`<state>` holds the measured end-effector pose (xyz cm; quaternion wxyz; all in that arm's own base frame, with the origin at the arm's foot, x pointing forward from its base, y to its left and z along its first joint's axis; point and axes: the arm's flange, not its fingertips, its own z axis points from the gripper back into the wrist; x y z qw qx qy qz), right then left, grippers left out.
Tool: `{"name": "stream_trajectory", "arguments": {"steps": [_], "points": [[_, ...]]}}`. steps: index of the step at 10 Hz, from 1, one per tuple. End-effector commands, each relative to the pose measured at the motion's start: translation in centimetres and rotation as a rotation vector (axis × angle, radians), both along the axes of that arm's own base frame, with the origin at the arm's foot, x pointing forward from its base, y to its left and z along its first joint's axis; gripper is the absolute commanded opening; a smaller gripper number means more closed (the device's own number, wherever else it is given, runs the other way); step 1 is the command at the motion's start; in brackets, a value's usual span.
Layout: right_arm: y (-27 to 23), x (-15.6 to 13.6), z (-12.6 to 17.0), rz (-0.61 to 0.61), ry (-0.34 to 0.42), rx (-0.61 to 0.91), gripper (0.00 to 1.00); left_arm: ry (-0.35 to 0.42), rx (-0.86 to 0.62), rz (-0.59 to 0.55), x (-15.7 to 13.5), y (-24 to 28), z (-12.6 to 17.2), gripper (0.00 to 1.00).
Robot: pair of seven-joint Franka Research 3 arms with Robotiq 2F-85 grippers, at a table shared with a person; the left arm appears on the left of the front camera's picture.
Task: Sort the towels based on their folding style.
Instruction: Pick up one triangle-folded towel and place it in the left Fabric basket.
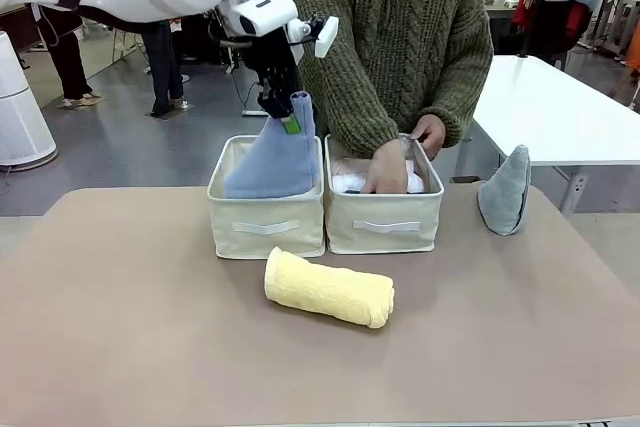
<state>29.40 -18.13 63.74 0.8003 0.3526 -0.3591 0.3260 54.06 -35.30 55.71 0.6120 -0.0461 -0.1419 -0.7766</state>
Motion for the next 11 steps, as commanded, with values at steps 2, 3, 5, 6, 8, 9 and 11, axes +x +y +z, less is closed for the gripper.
{"name": "stream_trajectory", "arguments": {"steps": [2, 3, 5, 6, 8, 9, 11], "points": [[0.0, 0.1, 0.0, 0.013, -0.024, 0.022, 1.0, 0.042, 0.046, 0.005, -0.1, 0.3, -3.5, 0.17], [0.0, 0.1, 0.0, 0.013, -0.024, 0.022, 1.0, 0.057, 0.061, 0.017, -0.2, 0.2, -4.8, 0.17], [0.0, 0.1, 0.0, 0.013, -0.024, 0.022, 1.0, 0.064, 0.102, 0.04, -0.3, -0.1, -7.2, 0.17], [0.0, 0.1, 0.0, 0.013, -0.024, 0.022, 1.0, 0.054, 0.112, 0.068, -0.2, -0.3, -8.0, 0.17], [0.0, 0.1, 0.0, 0.013, -0.024, 0.022, 1.0, 0.059, 0.12, 0.14, 0.2, -1.2, -9.3, 0.17], [0.0, 0.1, 0.0, 0.013, -0.024, 0.022, 1.0, 0.058, 0.143, 0.162, 0.6, -1.6, -9.8, 0.17], [0.0, 0.1, 0.0, 0.013, -0.024, 0.022, 1.0, 0.068, 0.187, 0.2, 0.7, -2.2, -11.3, 0.17]]}}
